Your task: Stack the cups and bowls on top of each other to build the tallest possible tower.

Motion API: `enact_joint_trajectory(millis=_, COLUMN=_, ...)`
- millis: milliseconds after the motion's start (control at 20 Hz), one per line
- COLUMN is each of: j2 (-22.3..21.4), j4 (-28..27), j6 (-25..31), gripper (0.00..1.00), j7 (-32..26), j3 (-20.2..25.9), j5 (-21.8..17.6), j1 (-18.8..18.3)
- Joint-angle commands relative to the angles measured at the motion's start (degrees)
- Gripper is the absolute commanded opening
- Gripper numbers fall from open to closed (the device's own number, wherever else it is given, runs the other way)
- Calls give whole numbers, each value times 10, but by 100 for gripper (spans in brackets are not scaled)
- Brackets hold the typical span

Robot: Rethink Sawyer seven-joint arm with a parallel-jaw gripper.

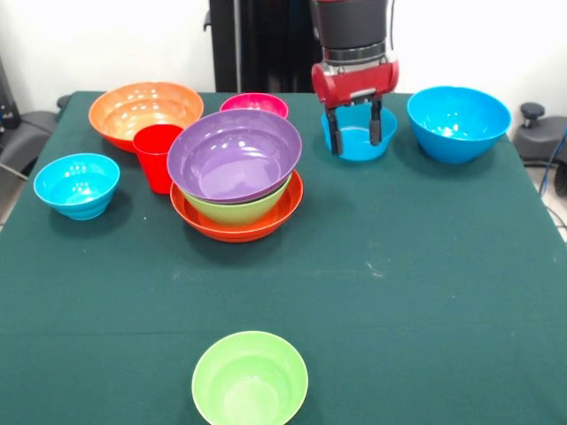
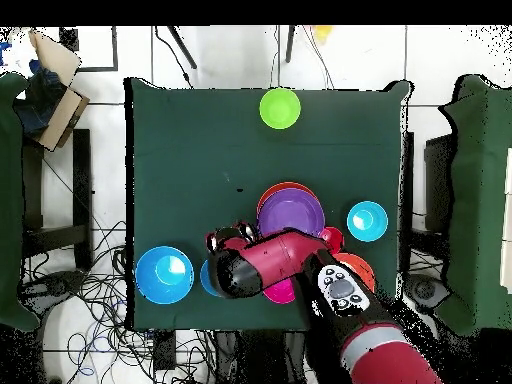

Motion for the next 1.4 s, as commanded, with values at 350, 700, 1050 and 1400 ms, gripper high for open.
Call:
enact_joint_trajectory(millis=350, j2=67, j4=-46, j6=-96, gripper=100, j7=84, j3=-88, j5=12, j1=50)
enact_joint_trajectory(millis=700, j2=-25, j4=45, j6=-99, gripper=100, j7=86, j3=-130, j5=14, j1=98)
enact_joint_trajectory(millis=1050, j2=-25, j4=95, j6=-163, gripper=100, j7=107, j3=-186, j5=13, j1=136)
enact_joint_trajectory(millis=1400, j2=34, j4=71, j6=-221, gripper=100, j7=97, j3=-206, j5=12, j1=139)
